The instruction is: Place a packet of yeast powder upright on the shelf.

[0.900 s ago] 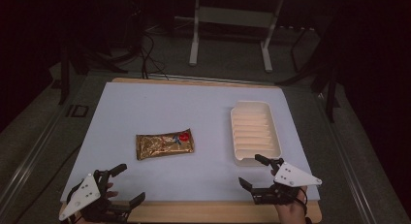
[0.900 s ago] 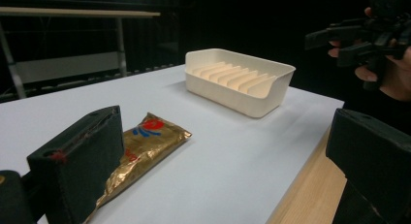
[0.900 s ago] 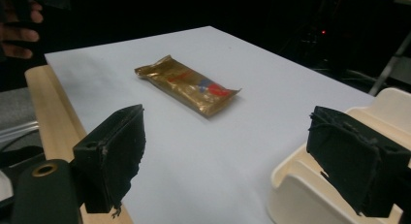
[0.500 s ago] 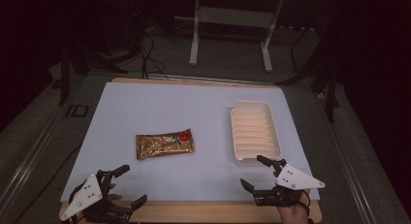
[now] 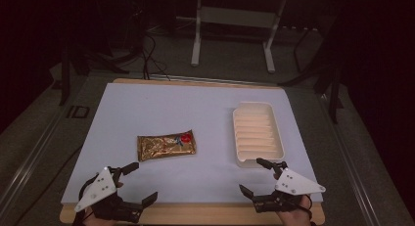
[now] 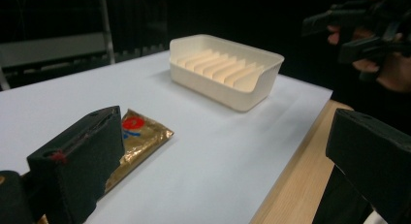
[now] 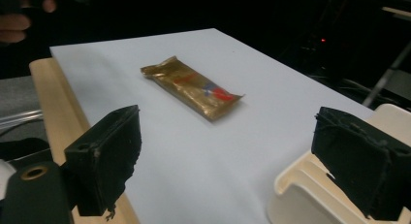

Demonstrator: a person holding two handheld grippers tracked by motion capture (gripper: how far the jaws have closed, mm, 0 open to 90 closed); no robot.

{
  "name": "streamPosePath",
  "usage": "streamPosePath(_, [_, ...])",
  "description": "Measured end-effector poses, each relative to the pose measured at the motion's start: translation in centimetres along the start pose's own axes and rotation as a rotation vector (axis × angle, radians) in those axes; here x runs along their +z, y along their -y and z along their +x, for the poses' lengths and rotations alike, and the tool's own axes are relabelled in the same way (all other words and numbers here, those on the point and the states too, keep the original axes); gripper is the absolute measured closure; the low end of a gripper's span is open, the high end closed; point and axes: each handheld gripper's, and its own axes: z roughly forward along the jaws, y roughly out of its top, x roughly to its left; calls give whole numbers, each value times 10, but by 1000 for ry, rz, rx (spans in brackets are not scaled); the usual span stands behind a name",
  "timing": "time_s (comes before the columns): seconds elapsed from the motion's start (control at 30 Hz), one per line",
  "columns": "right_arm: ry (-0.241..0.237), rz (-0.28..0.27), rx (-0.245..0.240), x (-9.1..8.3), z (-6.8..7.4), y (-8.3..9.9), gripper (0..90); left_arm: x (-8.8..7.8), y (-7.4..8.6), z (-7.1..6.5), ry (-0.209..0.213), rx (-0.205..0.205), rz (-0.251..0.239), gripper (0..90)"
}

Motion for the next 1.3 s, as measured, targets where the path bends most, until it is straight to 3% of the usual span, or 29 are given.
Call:
streamPosePath(0.13, [10,-19,3,0,3,-2,102,2,-11,11,-5,-46,-31,14])
streamPosePath(0.3, [12,-8,-5,2,6,-2,102,5,-23,24,-65,-33,-29,16])
streamPosePath(0.43, [15,-14,-5,1,7,-3,102,8,-31,35,-89,-29,-17,16])
streamPosePath(0.63, [12,-19,-8,0,8,-4,102,14,-37,51,-139,-49,-2,16])
streamPosePath(0.83, [15,-24,-7,0,8,-4,102,27,-31,62,-184,-64,34,22])
streamPosePath(1.07, [12,-18,-12,0,9,-4,103,45,-21,77,-203,-121,64,22])
streamPosePath(1.3, [8,-12,-12,1,9,-3,103,60,-8,88,-258,-148,94,23])
